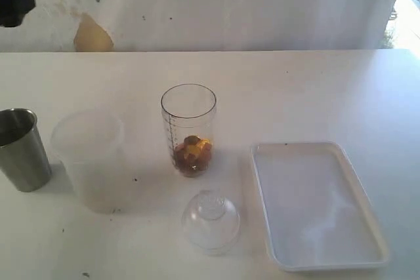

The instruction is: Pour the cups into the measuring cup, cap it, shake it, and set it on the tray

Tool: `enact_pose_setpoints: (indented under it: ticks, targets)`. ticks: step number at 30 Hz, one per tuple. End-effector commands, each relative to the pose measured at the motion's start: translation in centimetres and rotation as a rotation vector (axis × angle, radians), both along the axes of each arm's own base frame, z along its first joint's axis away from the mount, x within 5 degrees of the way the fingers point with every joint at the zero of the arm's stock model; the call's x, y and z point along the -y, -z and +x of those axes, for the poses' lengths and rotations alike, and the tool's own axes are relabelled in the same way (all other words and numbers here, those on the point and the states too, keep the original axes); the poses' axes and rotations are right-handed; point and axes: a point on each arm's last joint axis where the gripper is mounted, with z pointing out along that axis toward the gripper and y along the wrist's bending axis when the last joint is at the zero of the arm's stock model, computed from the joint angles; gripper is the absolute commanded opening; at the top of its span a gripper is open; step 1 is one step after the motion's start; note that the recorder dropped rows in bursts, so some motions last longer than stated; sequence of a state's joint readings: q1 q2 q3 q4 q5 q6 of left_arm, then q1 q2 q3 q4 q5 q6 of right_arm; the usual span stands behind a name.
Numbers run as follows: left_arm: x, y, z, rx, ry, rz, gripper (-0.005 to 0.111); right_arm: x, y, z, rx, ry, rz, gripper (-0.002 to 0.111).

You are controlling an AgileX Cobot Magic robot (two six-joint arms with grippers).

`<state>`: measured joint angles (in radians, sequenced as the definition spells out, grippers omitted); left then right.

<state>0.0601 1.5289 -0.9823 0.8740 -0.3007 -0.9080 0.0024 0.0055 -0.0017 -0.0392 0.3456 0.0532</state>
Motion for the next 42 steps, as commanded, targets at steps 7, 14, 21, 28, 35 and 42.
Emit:
enact_pose_setpoints:
  ticks: [7,14,21,28,35,42]
  targets:
    - [-5.5,5.0,-0.2,-0.108,-0.006,0.215,0.000,0.0,0.0,0.0,0.007,0.003,-0.003,0.000]
    - [-3.5,7.4,2.6,0.012,0.221,-0.022,0.000,0.0,0.0,0.0,0.007,0.003,-0.003,0.000]
    - [0.4,7.5,6.0,-0.045,0.460,-0.024,0.000,0.0,0.0,0.0,0.007,0.003,-0.003,0.000]
    - [7.0,5.3,7.7,-0.072,0.625,-0.101,0.000,0.0,0.0,0.0,0.007,0.003,-0.003,0.000]
    - [17.6,-1.3,6.9,0.016,0.878,-0.045,0.000,0.0,0.0,0.0,0.007,0.003,-0.003,0.000]
    - [26.4,-3.1,2.6,0.038,1.072,0.011,0.000,0.0,0.0,0.0,0.007,0.003,-0.003,0.000]
